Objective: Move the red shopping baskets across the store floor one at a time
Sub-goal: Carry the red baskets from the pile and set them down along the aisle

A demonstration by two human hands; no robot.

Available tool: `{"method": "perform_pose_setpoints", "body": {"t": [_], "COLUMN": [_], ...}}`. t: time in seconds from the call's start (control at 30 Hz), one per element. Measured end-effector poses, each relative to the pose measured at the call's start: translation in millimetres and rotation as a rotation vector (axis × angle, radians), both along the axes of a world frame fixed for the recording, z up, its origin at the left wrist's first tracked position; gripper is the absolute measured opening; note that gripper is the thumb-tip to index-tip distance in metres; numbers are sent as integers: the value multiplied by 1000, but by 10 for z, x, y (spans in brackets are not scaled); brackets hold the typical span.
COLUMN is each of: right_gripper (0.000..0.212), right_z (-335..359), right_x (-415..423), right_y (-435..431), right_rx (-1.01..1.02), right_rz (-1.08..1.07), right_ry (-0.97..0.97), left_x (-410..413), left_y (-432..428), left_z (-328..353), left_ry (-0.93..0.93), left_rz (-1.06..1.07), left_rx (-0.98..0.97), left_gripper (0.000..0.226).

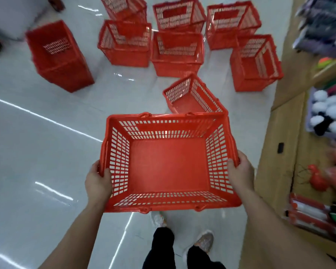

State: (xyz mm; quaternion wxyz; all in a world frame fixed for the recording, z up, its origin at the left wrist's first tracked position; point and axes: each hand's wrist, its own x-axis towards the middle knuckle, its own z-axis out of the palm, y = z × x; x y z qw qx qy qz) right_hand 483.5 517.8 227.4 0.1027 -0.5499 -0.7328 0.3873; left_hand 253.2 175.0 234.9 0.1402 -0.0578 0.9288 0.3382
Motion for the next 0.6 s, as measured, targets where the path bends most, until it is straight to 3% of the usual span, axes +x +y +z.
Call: {"method": "perform_pose_setpoints", "body": {"t": [0.2, 0.3, 0.43, 0.6], "right_gripper": [39, 29, 22, 30], "right_z": [1262, 1665, 1964, 2052], "right_x": [-1418, -2047, -2909, -4130], "right_y": [-300, -430, -509, -507], "right_rx": [82, 101, 123, 113], "right_rz": [194, 245, 312, 407], "right_ry": [107, 187, 250, 293], "left_x": [-674, -1057, -1618, -2475], "left_y": [-696, -942, -1148, -1234], "left_z": [1086, 1437, 1727, 1867], "left_ry": [98, 138, 177, 224], "left_rz": [216, 284, 361, 457], "left_rx": [136, 202, 261, 297], "left_gripper": [38, 37, 39, 38]}}
